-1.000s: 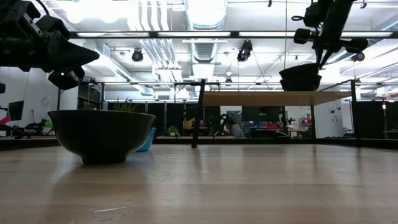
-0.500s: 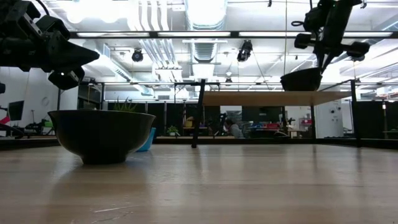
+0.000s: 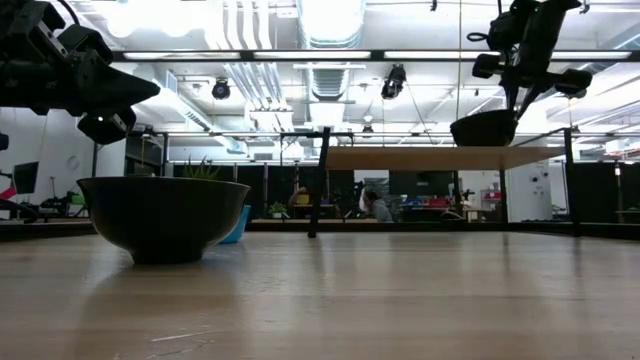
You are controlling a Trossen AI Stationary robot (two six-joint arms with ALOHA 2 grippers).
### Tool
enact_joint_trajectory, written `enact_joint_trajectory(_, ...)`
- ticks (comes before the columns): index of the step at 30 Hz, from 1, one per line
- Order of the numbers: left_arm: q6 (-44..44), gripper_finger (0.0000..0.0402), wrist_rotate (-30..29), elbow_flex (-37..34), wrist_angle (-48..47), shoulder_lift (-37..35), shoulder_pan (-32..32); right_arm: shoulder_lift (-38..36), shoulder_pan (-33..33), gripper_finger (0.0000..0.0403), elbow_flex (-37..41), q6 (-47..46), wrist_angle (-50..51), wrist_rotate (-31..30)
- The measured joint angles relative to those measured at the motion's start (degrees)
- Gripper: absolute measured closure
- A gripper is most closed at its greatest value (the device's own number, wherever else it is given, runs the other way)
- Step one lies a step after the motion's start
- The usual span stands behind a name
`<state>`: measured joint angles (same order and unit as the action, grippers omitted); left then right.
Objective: Pick & Place Mini bowls
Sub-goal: Stack the right white patterned bowl on top of the other white patterned bowl on the shelf, then stack the white patterned bowl on top of the other white patterned bowl on the shelf
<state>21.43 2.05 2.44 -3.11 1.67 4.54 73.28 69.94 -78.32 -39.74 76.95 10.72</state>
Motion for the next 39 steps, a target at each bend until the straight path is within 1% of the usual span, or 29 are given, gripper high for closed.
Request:
enact_joint_trajectory(8, 0.00, 0.0402, 0.00, 0.02, 0.00, -0.01, 0.00, -0.12, -0.03, 0.0288, 0.00, 0.84, -0.17, -0.33)
enact_joint_trajectory(14, 0.00, 0.0402, 0.02, 0.01, 0.00, 0.00, 0.00, -1.87, -0.03, 0.0262, 0.02, 2.05, -0.51, -0.31)
enact_joint_trajectory(21, 0.00, 0.0402, 0.02, 0.00, 0.02, 0.00, 0.00, -5.64, -0.07, 0.0250, 0.02, 2.87, -0.83, 0.45)
enact_joint_trajectory(27, 0.00, 0.0402, 0.00, 0.02, 0.01, -0.01, 0.00, -9.67, -1.15, 0.0252, 0.02, 3.06, -1.08, 4.81)
enact_joint_trajectory(30, 0.00, 0.0402, 0.02, 0.00, 0.02, -0.02, 0.00, -11.60, -3.11, 0.0252, 0.02, 2.77, -1.29, 6.30)
enact_joint_trajectory(34, 0.00, 0.0402, 0.01, 0.01, 0.00, 0.00, 0.00, -13.96, -7.71, 0.0256, 0.02, 0.23, -1.95, 7.52)
enact_joint_trajectory(39, 0.00, 0.0402, 0.00, 0.00, 0.01, -0.02, 0.00, -16.90, -17.19, 0.0265, 0.02, -4.31, -5.57, 7.57)
